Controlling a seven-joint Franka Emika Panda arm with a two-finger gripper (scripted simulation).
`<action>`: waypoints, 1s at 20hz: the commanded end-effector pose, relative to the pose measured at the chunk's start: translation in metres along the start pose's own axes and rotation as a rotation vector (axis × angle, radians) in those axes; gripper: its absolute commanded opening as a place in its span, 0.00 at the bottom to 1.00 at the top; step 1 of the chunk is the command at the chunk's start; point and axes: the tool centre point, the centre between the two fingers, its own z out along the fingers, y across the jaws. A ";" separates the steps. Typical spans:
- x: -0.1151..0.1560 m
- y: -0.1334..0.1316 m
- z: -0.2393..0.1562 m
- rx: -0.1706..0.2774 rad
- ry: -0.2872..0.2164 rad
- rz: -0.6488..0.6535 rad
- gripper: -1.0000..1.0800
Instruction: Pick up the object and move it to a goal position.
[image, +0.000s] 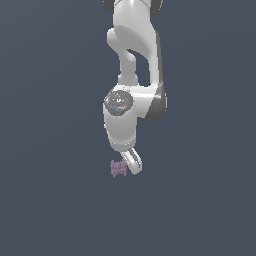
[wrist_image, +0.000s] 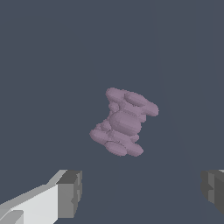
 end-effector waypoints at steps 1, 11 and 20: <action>0.007 -0.001 0.003 0.000 0.005 0.077 0.96; 0.027 -0.005 0.011 0.003 0.021 0.301 0.96; 0.033 -0.006 0.014 0.004 0.027 0.374 0.96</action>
